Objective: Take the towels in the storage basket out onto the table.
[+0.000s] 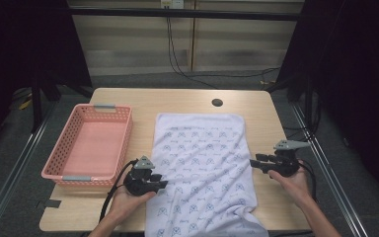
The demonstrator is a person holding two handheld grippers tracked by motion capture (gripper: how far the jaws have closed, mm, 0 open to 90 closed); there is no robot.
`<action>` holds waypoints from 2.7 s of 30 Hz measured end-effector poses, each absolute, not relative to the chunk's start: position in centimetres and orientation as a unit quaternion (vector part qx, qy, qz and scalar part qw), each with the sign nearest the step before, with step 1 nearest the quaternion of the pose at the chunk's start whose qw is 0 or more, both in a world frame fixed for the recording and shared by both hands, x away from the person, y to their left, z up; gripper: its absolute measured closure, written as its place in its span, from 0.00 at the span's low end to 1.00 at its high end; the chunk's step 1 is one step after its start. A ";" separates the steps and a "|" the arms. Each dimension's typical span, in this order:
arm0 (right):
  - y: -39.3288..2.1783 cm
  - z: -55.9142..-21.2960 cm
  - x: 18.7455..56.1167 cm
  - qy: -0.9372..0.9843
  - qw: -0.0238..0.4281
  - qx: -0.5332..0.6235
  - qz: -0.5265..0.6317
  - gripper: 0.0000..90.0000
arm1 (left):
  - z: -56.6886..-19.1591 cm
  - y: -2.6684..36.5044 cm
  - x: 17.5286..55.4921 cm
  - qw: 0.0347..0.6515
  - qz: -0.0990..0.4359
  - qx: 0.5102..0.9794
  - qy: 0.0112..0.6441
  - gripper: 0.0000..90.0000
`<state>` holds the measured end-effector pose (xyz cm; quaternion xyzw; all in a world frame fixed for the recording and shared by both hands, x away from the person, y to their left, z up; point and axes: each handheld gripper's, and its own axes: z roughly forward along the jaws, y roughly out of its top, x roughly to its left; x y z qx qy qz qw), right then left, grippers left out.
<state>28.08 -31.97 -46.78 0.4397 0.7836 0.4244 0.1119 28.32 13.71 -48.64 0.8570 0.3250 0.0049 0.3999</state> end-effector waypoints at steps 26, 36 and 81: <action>-29.1 -48.6 18.7 0.887 -0.020 0.310 0.341 0.96 | -49.5 14.3 28.1 0.381 0.017 0.863 0.331 0.77; -29.9 -46.9 22.7 0.837 0.030 0.345 0.423 0.65 | -48.5 13.7 29.0 0.406 0.018 0.859 0.312 0.68; -28.9 -48.2 28.1 0.832 0.074 0.378 0.399 0.59 | -48.9 12.9 31.8 0.400 0.010 0.858 0.321 0.61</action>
